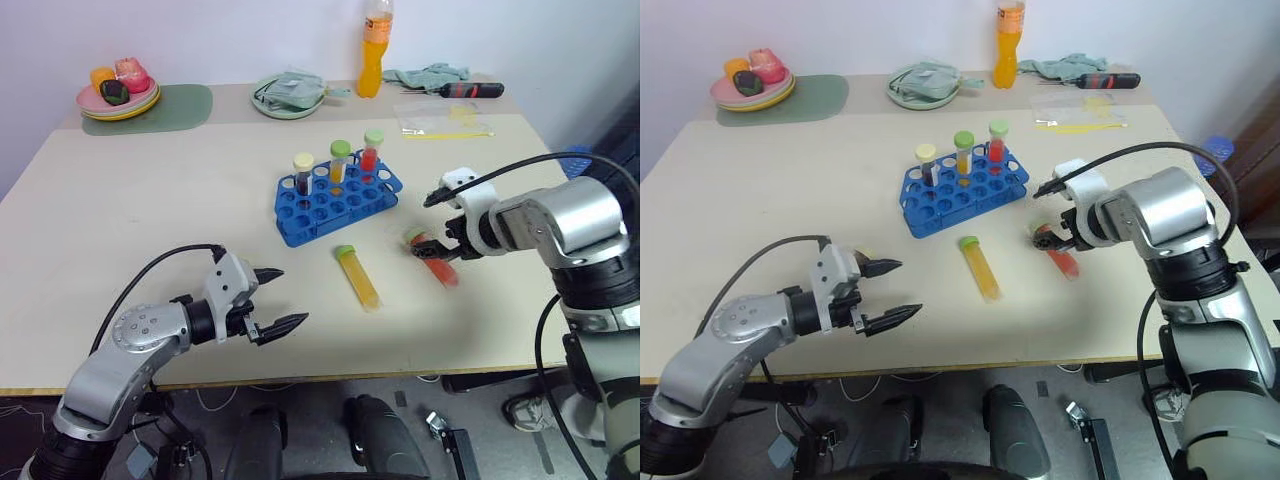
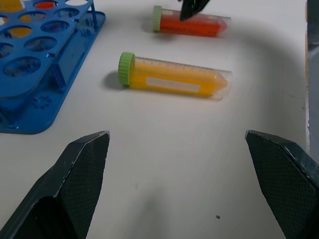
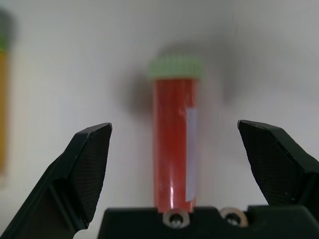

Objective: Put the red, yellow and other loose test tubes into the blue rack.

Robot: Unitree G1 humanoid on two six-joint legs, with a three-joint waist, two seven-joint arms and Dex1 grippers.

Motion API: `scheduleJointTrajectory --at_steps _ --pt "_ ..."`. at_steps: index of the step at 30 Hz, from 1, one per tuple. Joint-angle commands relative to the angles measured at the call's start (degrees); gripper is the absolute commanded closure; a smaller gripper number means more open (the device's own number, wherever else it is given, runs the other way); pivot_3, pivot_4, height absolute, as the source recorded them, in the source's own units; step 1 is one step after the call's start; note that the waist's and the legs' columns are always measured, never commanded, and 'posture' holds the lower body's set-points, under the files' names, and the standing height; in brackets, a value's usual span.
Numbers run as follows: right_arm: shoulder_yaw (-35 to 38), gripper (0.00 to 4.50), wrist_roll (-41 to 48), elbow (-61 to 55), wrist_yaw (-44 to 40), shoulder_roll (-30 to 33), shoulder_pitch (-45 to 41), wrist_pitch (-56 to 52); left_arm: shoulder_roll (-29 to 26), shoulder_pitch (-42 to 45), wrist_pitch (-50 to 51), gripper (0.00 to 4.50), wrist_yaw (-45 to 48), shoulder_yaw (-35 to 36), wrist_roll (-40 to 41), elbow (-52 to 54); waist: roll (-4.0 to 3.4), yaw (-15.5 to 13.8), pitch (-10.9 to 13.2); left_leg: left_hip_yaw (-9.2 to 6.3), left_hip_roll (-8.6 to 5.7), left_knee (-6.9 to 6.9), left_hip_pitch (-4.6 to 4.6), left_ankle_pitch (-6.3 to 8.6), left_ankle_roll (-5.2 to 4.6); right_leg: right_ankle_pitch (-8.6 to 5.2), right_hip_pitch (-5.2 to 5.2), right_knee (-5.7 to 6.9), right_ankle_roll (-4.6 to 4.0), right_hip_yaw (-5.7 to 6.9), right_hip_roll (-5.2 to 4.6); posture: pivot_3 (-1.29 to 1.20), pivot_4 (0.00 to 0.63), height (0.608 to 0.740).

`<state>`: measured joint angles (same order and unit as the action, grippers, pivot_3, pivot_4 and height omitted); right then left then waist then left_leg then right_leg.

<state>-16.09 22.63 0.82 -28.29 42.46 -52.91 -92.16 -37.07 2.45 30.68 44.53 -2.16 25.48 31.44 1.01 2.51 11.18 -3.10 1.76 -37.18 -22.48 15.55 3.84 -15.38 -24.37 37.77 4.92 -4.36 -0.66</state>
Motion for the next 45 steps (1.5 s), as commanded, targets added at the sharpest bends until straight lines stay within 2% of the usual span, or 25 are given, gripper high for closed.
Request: scheduleJointTrajectory --at_steps 1,4,5,6,11,12,17,20,23,25,27,28,30,35,45 --pt "-1.6 0.02 -0.71 2.36 1.87 -0.77 -3.9 -0.34 0.37 -0.45 -1.14 0.0 -0.52 -0.46 -0.36 1.74 0.0 0.18 0.0 0.0 0.0 0.0 0.01 0.0 0.0 0.0 0.0 0.01 0.0 -0.01 0.0 0.0 0.15 0.74" --pt "-3.21 0.02 -0.72 4.61 2.13 -1.76 -5.01 -0.34 0.53 -1.14 -0.73 0.0 -1.61 -0.82 -0.51 3.09 0.0 0.1 0.0 -0.01 0.01 0.01 0.02 0.0 -0.01 0.0 -0.01 0.03 0.0 0.0 0.02 0.0 0.15 0.74" --pt "-3.57 0.57 -0.92 5.23 2.13 -2.12 -5.25 -0.34 0.52 -1.32 -0.53 0.0 -1.93 -0.73 -0.44 3.45 0.0 0.07 0.0 -0.01 0.01 0.0 0.02 0.0 -0.01 0.0 -0.01 0.03 0.0 0.0 0.02 0.0 0.15 0.74" --pt "-3.82 0.87 -1.2 5.88 2.21 -2.45 -5.4 -0.34 0.5 -1.45 -0.39 0.0 -2.14 -0.53 -0.33 3.67 0.0 0.07 0.0 -0.01 0.01 0.0 0.01 0.0 -0.01 0.0 -0.01 0.02 0.0 0.0 0.01 0.0 0.15 0.74" --pt "-4.32 3.43 -1.85 7.88 2.14 -3.55 -5.61 -0.3 0.28 -1.79 0.13 0.0 -2.86 -0.01 0.03 4.44 0.0 0.03 0.0 0.0 0.01 0.0 0.0 0.0 -0.01 0.0 -0.01 0.02 0.0 0.0 0.01 0.0 0.15 0.74" --pt "-4.33 3.79 -2.04 8.07 2.2 -3.62 -5.63 -0.28 0.26 -1.71 0.33 0.0 -3.05 0.03 0.1 4.61 0.0 0.03 0.0 0.0 0.0 -0.01 0.0 0.0 -0.01 0.0 -0.01 0.02 0.0 0.0 0.0 0.0 0.15 0.74" --pt "-2.04 3.83 -1.29 4.6 1.24 -1.3 -6.1 0.23 0.05 -1.38 0.87 0.0 -3.7 0.58 0.43 5.01 0.0 0.03 0.0 0.0 0.01 -0.01 0.01 0.0 -0.01 0.0 -0.01 0.03 0.0 0.0 0.01 0.0 0.15 0.74" --pt "6.13 3.83 1.01 -9.94 -1.85 0.33 0.49 12.53 -0.09 -1.64 0.63 0.0 -4.09 1.07 0.13 4.73 -0.02 -0.1 0.01 -0.03 0.0 0.03 -0.07 0.01 -0.01 0.0 -0.08 0.0 0.01 0.03 0.0 0.0 0.15 0.74" --pt "19.35 3.83 0.86 -16.85 2.75 -6.99 8.48 27.59 0.26 -1.8 0.16 0.0 -4.64 1.48 -0.16 4.02 0.02 0.08 -0.02 -0.08 0.02 0.04 -0.09 0.05 -0.09 0.0 -0.07 -0.01 0.02 0.08 0.03 0.0 0.15 0.74" --pt "26.47 3.83 1.03 -17.57 8.35 -14.73 11.66 34.35 0.71 -1.4 -0.2 0.0 -4.81 1.79 -0.07 3.01 0.03 0.16 -0.02 -0.05 0.03 0.04 -0.03 0.05 -0.09 0.0 -0.06 0.04 0.02 0.04 0.04 0.0 0.15 0.74" --pt "31.88 3.83 1.5 -16.04 13.27 -23.91 13.75 45.93 1.25 -0.4 -0.99 0.0 -4.6 1.5 -0.4 1.18 0.04 0.11 -0.03 -0.04 0.02 -0.03 0.01 0.05 -0.08 0.0 -0.05 0.15 0.02 0.03 0.03 0.0 0.15 0.74" --pt "32.61 3.83 1.12 -14.65 14.36 -26.9 14.25 50.32 1.48 0.11 -1.41 0.0 -4.41 1.3 -0.61 0.33 0.02 0.11 -0.02 -0.04 0.03 -0.04 0.02 0.05 -0.08 0.01 -0.05 0.18 0.01 0.03 0.04 0.0 0.15 0.74" --pt "29.64 3.83 -2.96 -10.26 15.09 -31.03 15.2 61.03 1.98 1.41 -2.3 0.0 -3.93 0.93 -0.91 -1.49 0.0 0.12 -0.01 -0.03 0.02 -0.05 0.02 0.04 -0.07 0.01 -0.05 0.23 0.01 0.02 0.03 0.0 0.15 0.74" --pt "24.13 3.83 -11.57 3.94 17.05 -35.32 14.85 81.16 2.74 3.71 -3.27 0.0 -3.19 0.55 -1.38 -3.58 -0.01 0.24 -0.02 0.0 0.02 -0.01 0.05 0.04 -0.07 0.01 -0.06 0.22 0.0 0.02 0.03 0.0 0.15 0.74" --pt "23.52 3.83 -12.67 21.65 16.67 -37.31 10.02 92.8 2.99 3.79 -1.79 0.0 -4.11 0.83 -0.61 -1.33 -0.02 0.26 -0.01 -0.01 0.02 0.0 0.05 0.03 -0.06 0.01 -0.06 0.24 0.0 0.01 0.0 0.0 0.15 0.74"
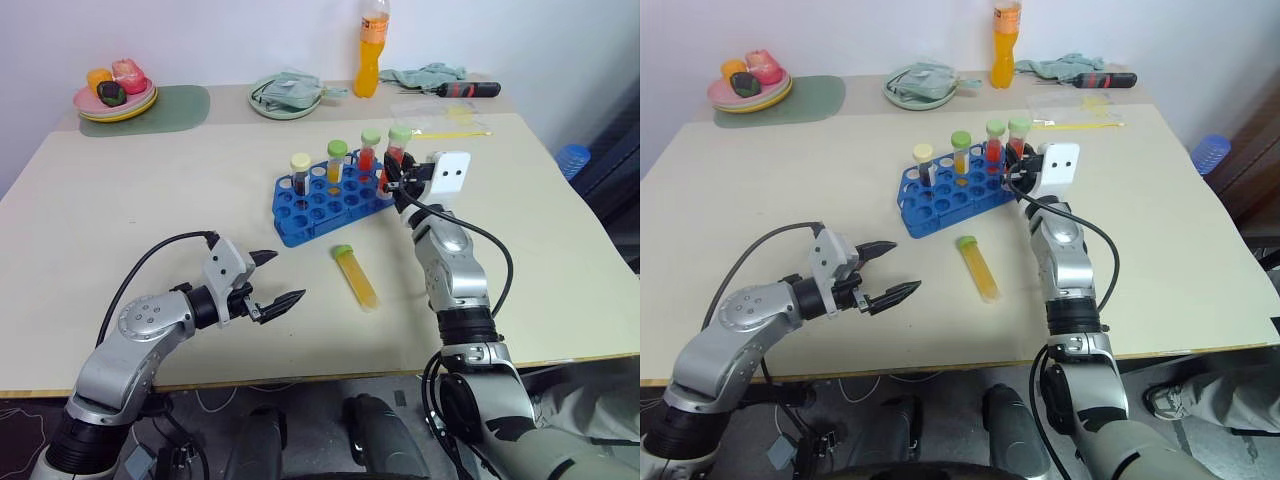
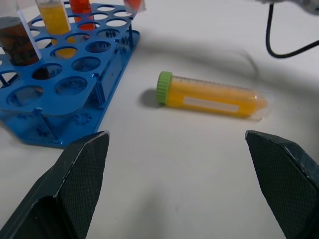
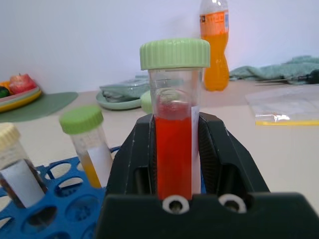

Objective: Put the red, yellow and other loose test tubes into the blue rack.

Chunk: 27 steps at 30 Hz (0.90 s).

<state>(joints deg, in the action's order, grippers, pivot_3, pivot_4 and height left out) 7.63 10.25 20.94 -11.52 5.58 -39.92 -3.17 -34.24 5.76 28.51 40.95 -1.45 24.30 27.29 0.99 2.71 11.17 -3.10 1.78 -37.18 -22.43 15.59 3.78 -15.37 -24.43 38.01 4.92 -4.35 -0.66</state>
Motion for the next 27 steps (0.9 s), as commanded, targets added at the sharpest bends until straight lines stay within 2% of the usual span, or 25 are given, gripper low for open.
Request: scheduleJointTrajectory --at_steps 1,17,27 --pt "-0.1 3.83 -0.36 3.21 0.0 -0.48 -3.62 4.69 0.22 0.45 0.6 0.0 -0.67 0.16 0.67 3.12 0.0 0.08 0.0 0.0 0.0 0.0 0.01 0.0 0.0 0.0 0.0 0.0 0.0 0.0 0.0 0.0 0.15 0.74" --pt "1.21 3.83 -1.36 21.17 2.87 -0.24 -10.33 15.44 0.98 1.1 2.72 0.0 -1.59 0.18 1.17 4.98 0.0 0.13 0.0 0.0 0.0 -0.01 0.02 0.0 0.0 0.0 0.0 0.03 0.0 -0.02 0.0 0.0 0.15 0.74" --pt "0.26 3.83 -1.13 19.62 0.27 -0.51 -8.3 15.77 0.75 0.82 2.39 0.0 -1.31 0.6 1.14 4.86 -0.01 0.65 -0.01 -0.01 0.0 -0.01 0.02 0.0 0.0 0.0 0.0 0.04 0.0 -0.02 0.0 0.0 0.15 0.74"
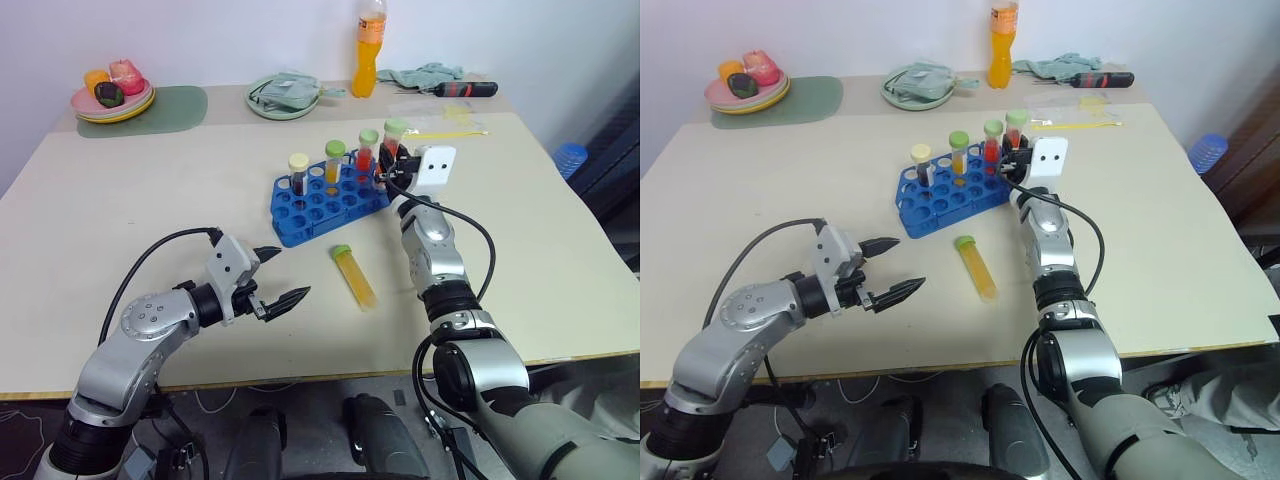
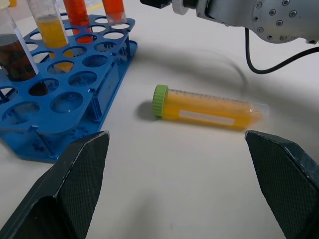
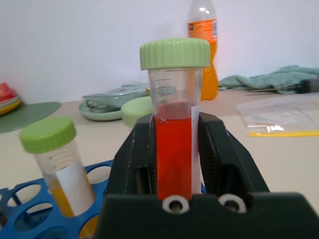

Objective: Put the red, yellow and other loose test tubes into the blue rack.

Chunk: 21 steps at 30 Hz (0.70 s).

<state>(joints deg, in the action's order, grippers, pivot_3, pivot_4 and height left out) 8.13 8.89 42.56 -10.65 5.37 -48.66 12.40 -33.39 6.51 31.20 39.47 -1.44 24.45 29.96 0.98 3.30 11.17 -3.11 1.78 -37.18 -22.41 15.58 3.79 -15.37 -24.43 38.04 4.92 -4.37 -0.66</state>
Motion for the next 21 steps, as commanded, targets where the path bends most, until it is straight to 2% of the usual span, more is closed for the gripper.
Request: scheduleJointTrajectory --at_steps 1,21 --pt "-0.26 3.83 0.1 -2.01 -0.54 -0.28 0.61 0.22 -0.08 0.03 -0.36 0.0 0.2 0.59 0.98 2.16 0.0 0.14 0.0 0.0 0.0 0.0 0.0 0.0 0.0 0.0 0.0 0.0 0.0 0.0 0.0 0.0 0.15 0.74" --pt "0.39 3.83 -1.01 6.37 1.15 -0.28 -3.36 4.76 0.24 -0.26 -0.3 0.0 -0.02 0.13 0.8 2.59 0.0 0.69 0.0 -0.01 -0.01 0.0 0.01 0.0 0.0 0.0 0.01 0.02 0.0 0.0 -0.01 0.0 0.15 0.74"
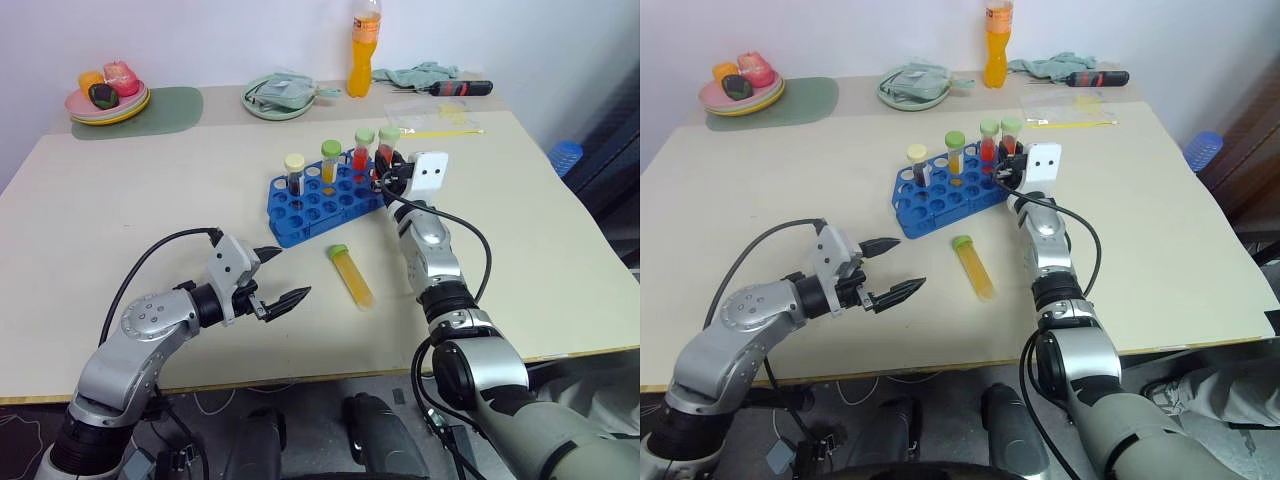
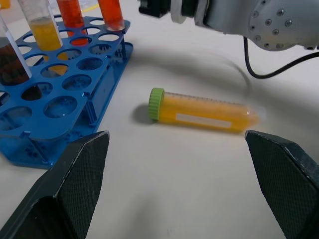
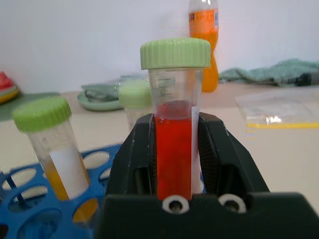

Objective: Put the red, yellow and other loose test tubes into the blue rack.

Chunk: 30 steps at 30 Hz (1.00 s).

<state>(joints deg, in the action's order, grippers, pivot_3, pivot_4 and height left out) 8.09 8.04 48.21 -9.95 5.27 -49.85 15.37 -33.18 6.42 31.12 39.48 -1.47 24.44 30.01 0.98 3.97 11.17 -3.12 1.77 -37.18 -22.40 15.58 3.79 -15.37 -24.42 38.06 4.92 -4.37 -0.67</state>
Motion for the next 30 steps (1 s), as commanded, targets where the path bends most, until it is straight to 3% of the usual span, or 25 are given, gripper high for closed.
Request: scheduleJointTrajectory --at_steps 1,5,6,11,12,15,19,23,27,30 --pt "0.35 3.83 -0.26 1.32 0.48 -0.25 -2.36 2.16 -0.01 -0.27 -0.15 0.0 -0.07 0.22 0.84 2.65 0.0 0.02 0.0 0.0 0.0 0.0 0.0 0.0 0.0 0.0 0.0 0.0 0.0 0.0 0.0 0.0 0.15 0.74" --pt "0.37 3.83 0.4 2.09 -0.7 -0.75 -2.16 2.85 -0.15 -0.61 0.29 0.0 -0.35 0.53 1.01 3.23 0.0 0.03 0.0 0.0 0.0 0.0 0.0 0.0 0.0 0.0 0.0 0.0 0.0 0.0 0.0 0.0 0.15 0.74" --pt "0.56 2.8 0.98 1.77 -1.43 -0.92 -1.92 2.75 -0.18 -0.66 0.43 0.0 -0.44 0.63 1.05 3.35 0.0 0.04 0.0 0.0 0.0 0.0 0.0 0.0 0.0 0.0 0.0 0.0 0.0 0.0 0.0 0.0 0.15 0.74" --pt "0.25 0.38 0.26 -4.61 0.2 0.38 -0.19 -1.82 -0.32 -0.99 1.22 0.0 -0.89 1.77 1.43 4.22 -0.01 0.03 0.01 -0.01 0.01 0.01 0.01 0.0 0.0 0.0 0.0 0.01 0.0 0.0 0.02 0.0 0.15 0.74" --pt "-0.13 0.1 -0.36 -8.91 0.69 1.84 1.32 -6.37 -0.45 -1.21 1.1 0.0 -1.14 2.51 1.39 4.24 -0.01 0.02 0.01 -0.01 0.01 0.01 0.01 0.0 0.0 0.0 0.0 0.01 0.0 0.0 0.01 0.0 0.15 0.74" --pt "-1.07 0.1 0.38 -26.06 -1.57 7.98 7.87 -25.94 -0.77 -2.23 0.46 0.0 -1.21 5.16 1.95 3.86 -0.02 -0.9 0.01 -0.03 -0.01 0.0 -0.04 0.0 0.0 0.0 0.0 -0.02 0.0 0.02 -0.04 0.0 0.15 0.74" --pt "-0.65 0.1 9.52 -51.34 -7.86 19.09 15.52 -57.25 -2.48 -3.89 -1.42 0.0 1.06 7.49 2.07 1.84 -0.05 -1.98 0.02 -0.04 -0.04 0.0 -0.08 0.0 0.0 -0.01 0.0 -0.09 0.0 0.04 -0.09 0.0 0.15 0.74" --pt "-2.75 0.1 21.43 -69.35 -12.26 28.3 13.96 -91.49 -4.17 -3.09 -4.75 0.0 3.84 7.45 0.28 -3.61 -0.06 -1.34 0.02 -0.02 -0.05 -0.02 -0.03 0.0 -0.01 -0.02 0.02 -0.08 -0.01 0.02 -0.04 0.0 0.15 0.74" --pt "-5.34 0.1 24.68 -77.26 -11.0 24.86 9.05 -102.32 -3.45 0.65 -6.33 0.0 4.66 5.64 -0.61 -7.55 -0.06 -0.03 0.02 -0.09 0.06 0.06 0.09 0.01 -0.03 -0.12 0.02 -0.01 -0.18 0.03 0.17 0.0 0.15 0.74" --pt "-8.93 0.1 23.21 -76.13 -10.13 24.37 7.12 -102.7 -2.51 2.18 -5.55 0.0 3.96 4.25 -0.46 -6.67 -0.02 -0.23 0.0 -0.12 0.02 0.04 0.01 0.01 -0.03 -0.11 0.02 -0.04 -0.15 0.08 0.1 0.0 0.15 0.74"
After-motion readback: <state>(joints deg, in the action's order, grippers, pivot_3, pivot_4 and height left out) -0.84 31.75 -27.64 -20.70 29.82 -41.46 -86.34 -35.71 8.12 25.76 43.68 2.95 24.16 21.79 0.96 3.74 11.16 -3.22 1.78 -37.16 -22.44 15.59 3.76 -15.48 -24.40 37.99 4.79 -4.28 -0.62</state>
